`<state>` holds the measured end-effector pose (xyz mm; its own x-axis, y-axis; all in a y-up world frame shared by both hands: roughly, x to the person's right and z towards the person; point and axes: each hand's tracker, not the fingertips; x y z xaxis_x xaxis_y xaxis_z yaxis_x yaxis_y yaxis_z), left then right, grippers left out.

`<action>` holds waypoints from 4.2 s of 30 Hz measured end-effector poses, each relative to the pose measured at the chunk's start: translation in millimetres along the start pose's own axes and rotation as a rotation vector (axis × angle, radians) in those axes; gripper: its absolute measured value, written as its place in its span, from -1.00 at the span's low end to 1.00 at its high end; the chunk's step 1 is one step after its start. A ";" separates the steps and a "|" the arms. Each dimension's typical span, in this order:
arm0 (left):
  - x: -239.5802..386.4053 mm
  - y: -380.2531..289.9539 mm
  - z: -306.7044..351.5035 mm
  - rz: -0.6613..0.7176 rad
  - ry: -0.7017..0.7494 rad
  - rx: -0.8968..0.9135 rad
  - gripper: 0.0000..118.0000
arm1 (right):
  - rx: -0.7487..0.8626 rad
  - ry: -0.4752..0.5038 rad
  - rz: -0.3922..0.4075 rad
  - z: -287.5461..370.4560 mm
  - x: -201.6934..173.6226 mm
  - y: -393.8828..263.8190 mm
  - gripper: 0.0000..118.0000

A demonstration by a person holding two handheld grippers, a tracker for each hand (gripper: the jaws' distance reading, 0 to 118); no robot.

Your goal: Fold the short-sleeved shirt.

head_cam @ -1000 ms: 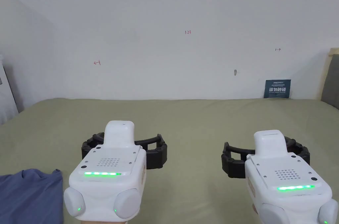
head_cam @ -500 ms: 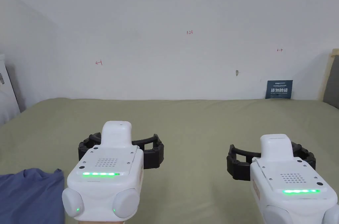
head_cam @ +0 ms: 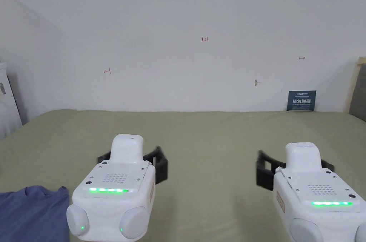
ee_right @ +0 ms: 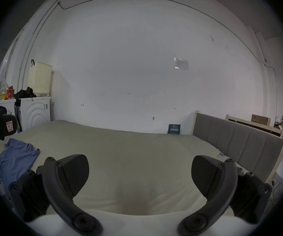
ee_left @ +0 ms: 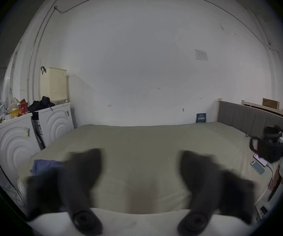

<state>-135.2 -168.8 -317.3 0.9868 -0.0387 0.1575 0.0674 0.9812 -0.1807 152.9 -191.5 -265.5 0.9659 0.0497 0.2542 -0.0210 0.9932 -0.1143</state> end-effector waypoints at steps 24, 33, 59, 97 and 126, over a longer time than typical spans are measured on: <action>-93.1 -6.1 10.2 0.037 0.208 -0.044 -1.00 | -0.013 0.142 0.032 -22.5 -81.5 13.7 -1.00; -218.0 -18.4 83.6 0.108 0.556 -0.064 -1.00 | -0.012 0.496 0.021 -13.5 -237.2 18.6 -1.00; -302.7 -48.0 128.2 0.146 0.740 -0.148 -1.00 | -0.068 0.745 0.059 0.4 -347.7 5.2 -1.00; -356.7 -195.7 -211.4 0.193 0.373 -0.845 -0.98 | -0.397 0.630 0.141 -113.8 -313.6 -132.3 -1.00; 127.9 37.5 -243.3 -0.020 -0.467 -0.494 -0.99 | -0.250 0.025 0.012 -64.2 37.5 -49.1 -1.00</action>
<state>29.4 -183.0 -540.2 0.8249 0.1383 0.5480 0.2539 0.7756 -0.5779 206.7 -245.2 -312.0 0.9720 0.0555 0.2284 0.0293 0.9355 -0.3521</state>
